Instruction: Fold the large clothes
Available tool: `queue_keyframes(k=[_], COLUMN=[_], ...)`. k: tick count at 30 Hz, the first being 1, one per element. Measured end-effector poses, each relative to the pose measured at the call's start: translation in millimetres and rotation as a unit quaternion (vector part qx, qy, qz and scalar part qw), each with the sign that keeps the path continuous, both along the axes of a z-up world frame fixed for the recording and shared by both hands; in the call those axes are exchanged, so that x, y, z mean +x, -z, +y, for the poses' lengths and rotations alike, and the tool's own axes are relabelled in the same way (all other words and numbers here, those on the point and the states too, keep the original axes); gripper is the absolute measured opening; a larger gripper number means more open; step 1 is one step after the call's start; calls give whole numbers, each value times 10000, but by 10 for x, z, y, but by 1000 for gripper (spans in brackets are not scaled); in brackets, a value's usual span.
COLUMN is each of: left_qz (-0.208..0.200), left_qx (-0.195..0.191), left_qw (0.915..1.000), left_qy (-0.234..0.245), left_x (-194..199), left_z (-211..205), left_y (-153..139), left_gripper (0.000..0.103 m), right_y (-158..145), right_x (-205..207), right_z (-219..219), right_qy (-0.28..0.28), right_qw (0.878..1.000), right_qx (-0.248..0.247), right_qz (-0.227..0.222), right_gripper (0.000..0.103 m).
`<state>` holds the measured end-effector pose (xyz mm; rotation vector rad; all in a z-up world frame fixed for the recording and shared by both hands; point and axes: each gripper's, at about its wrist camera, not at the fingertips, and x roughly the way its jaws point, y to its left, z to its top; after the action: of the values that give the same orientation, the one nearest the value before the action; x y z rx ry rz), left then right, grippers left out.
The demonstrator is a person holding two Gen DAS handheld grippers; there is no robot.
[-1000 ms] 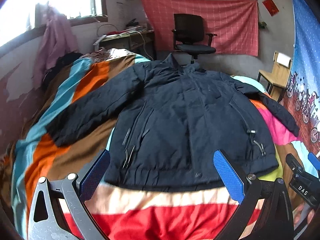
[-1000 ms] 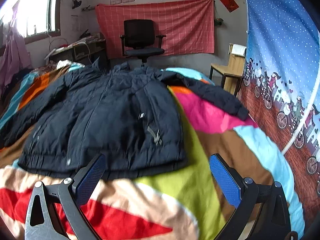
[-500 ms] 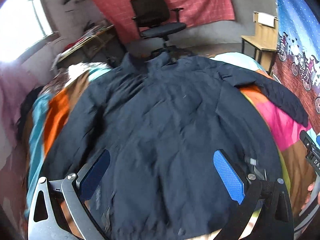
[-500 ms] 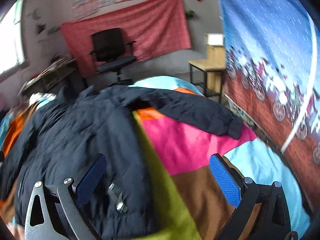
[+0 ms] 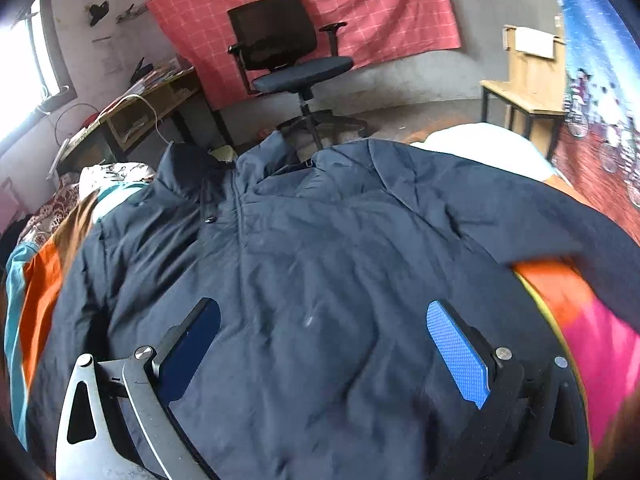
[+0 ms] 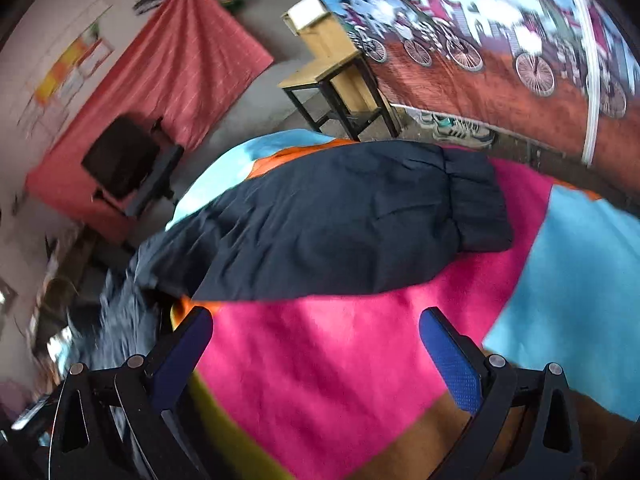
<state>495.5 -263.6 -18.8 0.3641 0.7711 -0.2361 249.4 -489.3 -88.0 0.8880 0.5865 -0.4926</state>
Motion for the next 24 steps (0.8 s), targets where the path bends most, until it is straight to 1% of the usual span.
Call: queue_keyframes(k=[4,5,7,10,12,14,15,16,17,18,20,22,24], left_qz=[-84,-139,-207,-284,-322,-327,-309,-263,-230,-198,-166,-75,51], left_qx=[-85,-110,-145,-146,-106,-49,-9,52,80,101,92,83,93], left_qw=[9999,9998,9997,9995,9993,9992,9992,9992,9992,9991,9992,9992,9993], left_qy=[-62,-64,-42,79,165,237,270,307,325,348,363,374,371], left_x=[251,322,404,527,574,605,616,648,649,659,671,721,776], left_z=[-226,-292,-385,-494,-557,-604,-627,-638,-665,-678,-680,-671,-673], left_y=[143,177,230,314,378,456,498,558,601,641,691,732,784], left_gripper=[101,101,101,101,101,101,101,101,102,102,102,102,102], right_y=[47,57,81,76,80,80,75,67,68,65,57,15,-28], right_x=[-19,-18,-18,22,22,35,32,24,26,20,-6,-21,-40], right_z=[-297,-351,-472,-533,-509,-505,-501,-494,-495,-506,-519,-514,-505], right_qy=[221,271,427,494,555,617,648,733,803,842,921,958,971], right_qw=[9993,9989,9967,9963,9961,9964,9964,9963,9961,9959,9951,9945,9936], right_qx=[42,92,348,299,218,126,93,38,-17,-44,-84,-201,-305], right_qz=[-297,-374,-596,-629,-649,-570,-545,-457,-354,-320,-343,-372,-480], right_gripper=[103,103,103,103,97,78,71,54,43,39,22,12,8])
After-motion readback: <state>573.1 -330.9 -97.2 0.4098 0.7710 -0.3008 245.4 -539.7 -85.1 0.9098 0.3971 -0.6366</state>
